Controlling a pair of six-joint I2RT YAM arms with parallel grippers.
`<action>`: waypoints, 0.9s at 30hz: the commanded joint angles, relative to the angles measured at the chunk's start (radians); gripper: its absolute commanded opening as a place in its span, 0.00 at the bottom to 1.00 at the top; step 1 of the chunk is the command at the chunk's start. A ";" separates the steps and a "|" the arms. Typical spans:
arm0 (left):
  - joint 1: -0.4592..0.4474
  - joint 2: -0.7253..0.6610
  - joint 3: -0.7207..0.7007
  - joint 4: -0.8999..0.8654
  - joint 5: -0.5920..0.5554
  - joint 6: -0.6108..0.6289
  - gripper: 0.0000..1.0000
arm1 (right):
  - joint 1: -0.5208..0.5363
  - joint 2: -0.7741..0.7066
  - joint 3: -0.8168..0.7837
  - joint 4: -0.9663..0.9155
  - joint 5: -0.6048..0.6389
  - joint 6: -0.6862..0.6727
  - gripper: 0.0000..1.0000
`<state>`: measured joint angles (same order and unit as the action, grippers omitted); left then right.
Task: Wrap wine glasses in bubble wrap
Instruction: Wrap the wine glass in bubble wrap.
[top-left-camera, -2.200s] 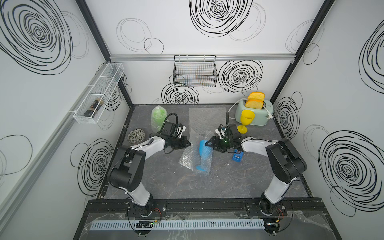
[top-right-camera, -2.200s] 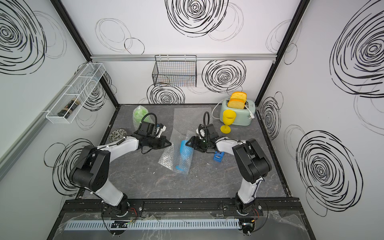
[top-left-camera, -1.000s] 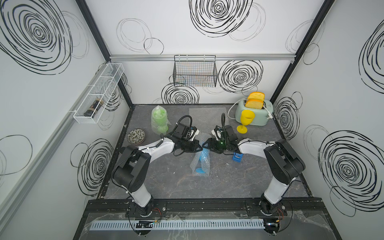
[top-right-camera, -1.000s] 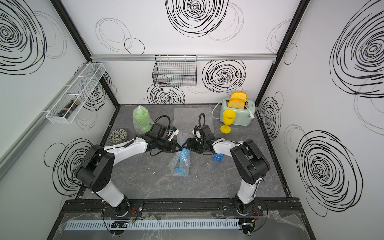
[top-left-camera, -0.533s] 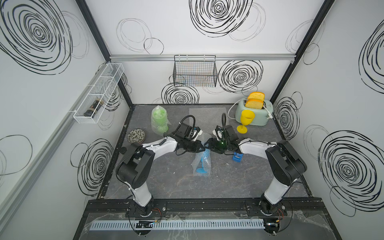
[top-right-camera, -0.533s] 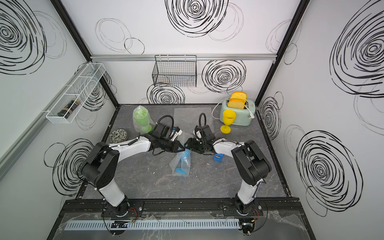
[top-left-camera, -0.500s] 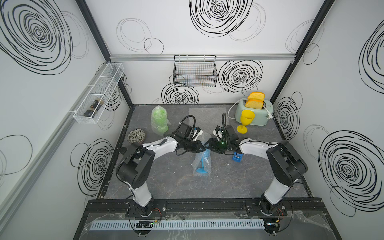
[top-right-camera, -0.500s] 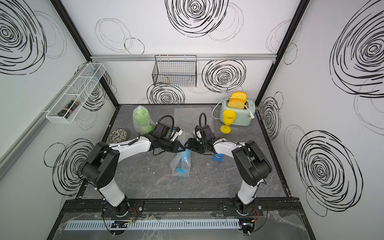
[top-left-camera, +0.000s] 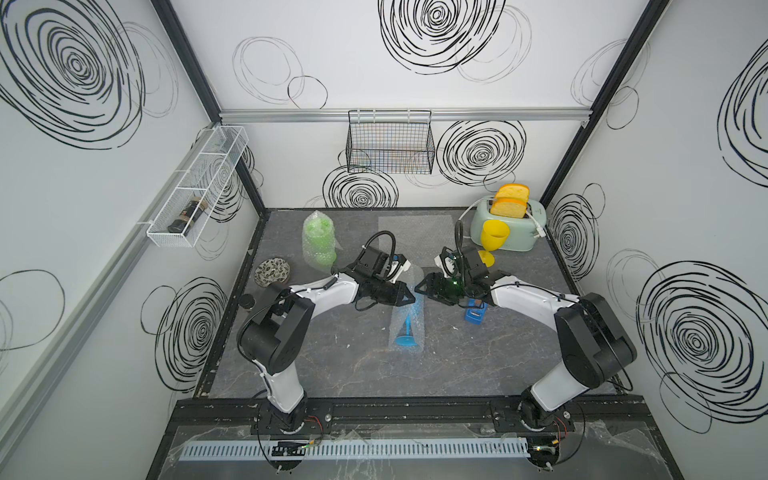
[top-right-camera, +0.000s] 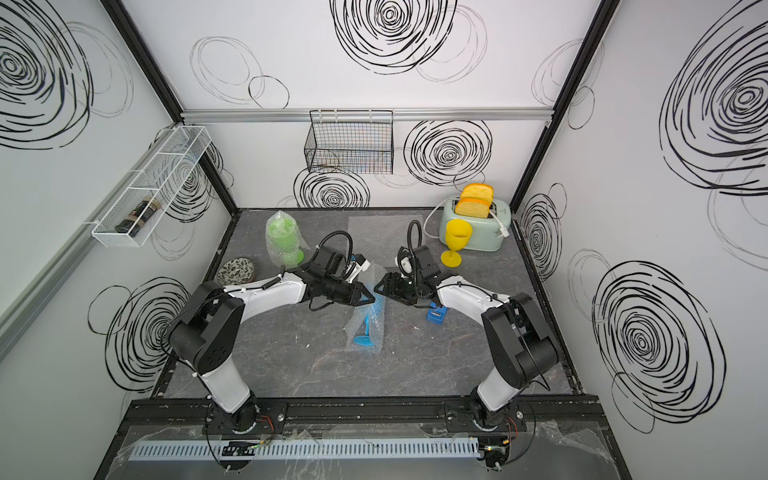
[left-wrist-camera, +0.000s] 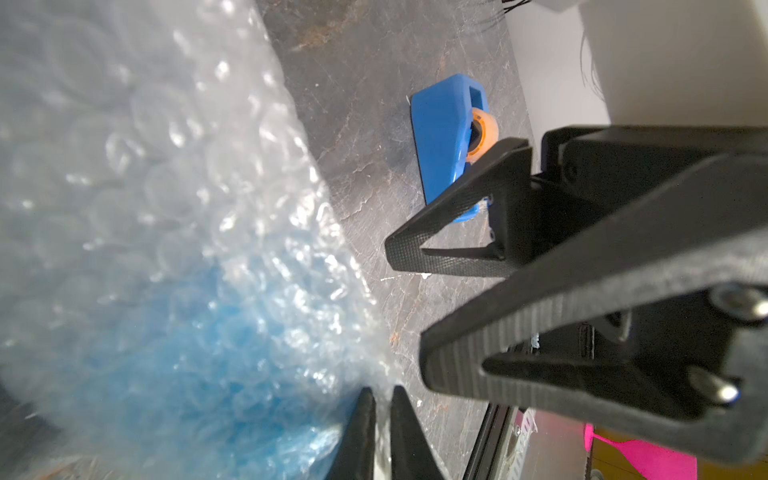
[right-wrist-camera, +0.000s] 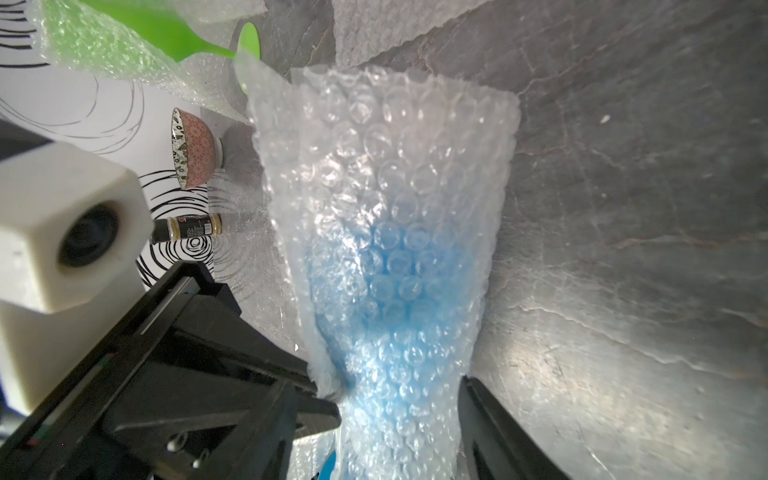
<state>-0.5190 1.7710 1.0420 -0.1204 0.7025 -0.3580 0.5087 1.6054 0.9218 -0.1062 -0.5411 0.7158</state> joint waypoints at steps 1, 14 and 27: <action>0.010 0.049 -0.029 -0.094 -0.110 0.026 0.15 | 0.005 0.003 0.046 -0.027 -0.026 -0.002 0.60; 0.010 0.050 -0.030 -0.095 -0.108 0.024 0.15 | 0.030 0.097 0.093 -0.005 -0.067 -0.006 0.28; 0.005 0.004 -0.042 -0.089 -0.085 0.012 0.25 | 0.025 0.119 0.056 0.030 -0.077 -0.011 0.00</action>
<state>-0.5190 1.7588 1.0370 -0.1177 0.7113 -0.3573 0.5331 1.7004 0.9863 -0.0906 -0.6060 0.7124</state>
